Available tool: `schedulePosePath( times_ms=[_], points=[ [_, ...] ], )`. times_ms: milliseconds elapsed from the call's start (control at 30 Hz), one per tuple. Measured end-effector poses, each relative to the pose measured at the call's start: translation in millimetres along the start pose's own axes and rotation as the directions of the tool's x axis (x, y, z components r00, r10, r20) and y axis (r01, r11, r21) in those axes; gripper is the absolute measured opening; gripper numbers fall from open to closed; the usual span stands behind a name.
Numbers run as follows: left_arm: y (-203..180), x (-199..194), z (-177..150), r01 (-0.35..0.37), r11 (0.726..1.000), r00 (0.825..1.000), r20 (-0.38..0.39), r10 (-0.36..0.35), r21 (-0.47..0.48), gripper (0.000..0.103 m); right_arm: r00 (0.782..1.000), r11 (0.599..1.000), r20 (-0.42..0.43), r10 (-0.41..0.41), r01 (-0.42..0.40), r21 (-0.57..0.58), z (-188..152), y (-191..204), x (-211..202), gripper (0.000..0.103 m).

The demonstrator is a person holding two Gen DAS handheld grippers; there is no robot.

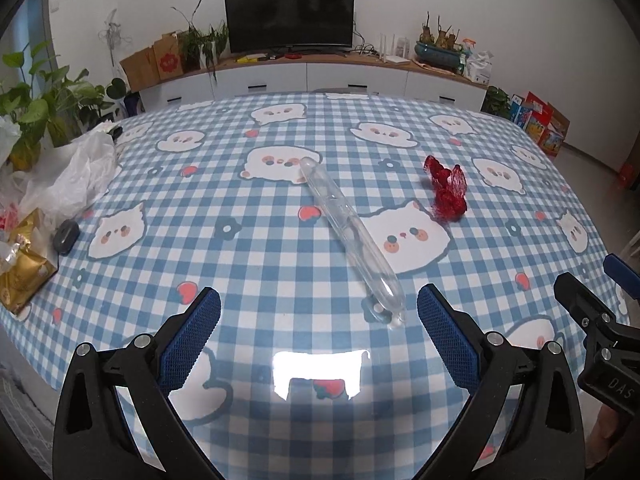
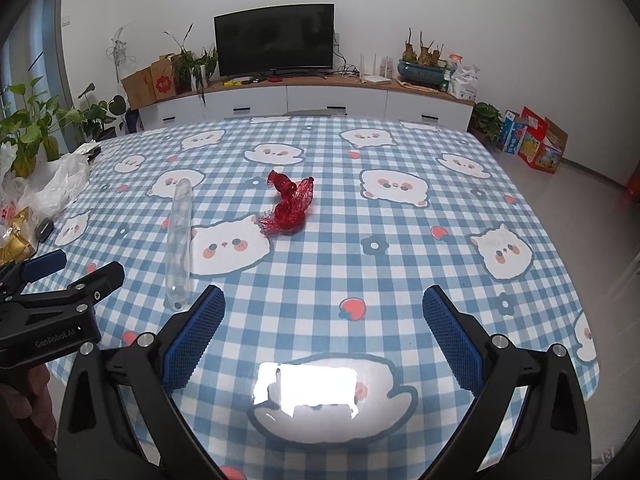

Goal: Collect trash
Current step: 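Move both open tools back over the table toward the tube and red net, then grasp the clear plastic tube with the left tool while the right tool grasps the red mesh net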

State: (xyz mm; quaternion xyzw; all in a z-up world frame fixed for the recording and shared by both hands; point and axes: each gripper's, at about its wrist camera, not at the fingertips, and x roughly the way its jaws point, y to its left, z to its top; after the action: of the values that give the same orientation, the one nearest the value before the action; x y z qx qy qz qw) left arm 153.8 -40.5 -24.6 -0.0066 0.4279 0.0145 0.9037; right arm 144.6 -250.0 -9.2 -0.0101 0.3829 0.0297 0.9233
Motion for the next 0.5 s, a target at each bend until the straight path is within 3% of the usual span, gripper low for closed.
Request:
schedulePosePath(
  times_ms=[267,500],
  points=[
    [-11,35,26,-0.015,1.000,1.000,-0.008,0.015,-0.001,0.096,1.000,0.999,-0.010,0.005,-0.004,0.043,24,-12,29,0.095],
    [-16,68,45,-0.027,1.000,0.999,-0.043,0.026,-0.005,0.086,0.999,0.999,-0.032,-0.008,0.010,0.052,41,-18,58,0.095]
  ],
)
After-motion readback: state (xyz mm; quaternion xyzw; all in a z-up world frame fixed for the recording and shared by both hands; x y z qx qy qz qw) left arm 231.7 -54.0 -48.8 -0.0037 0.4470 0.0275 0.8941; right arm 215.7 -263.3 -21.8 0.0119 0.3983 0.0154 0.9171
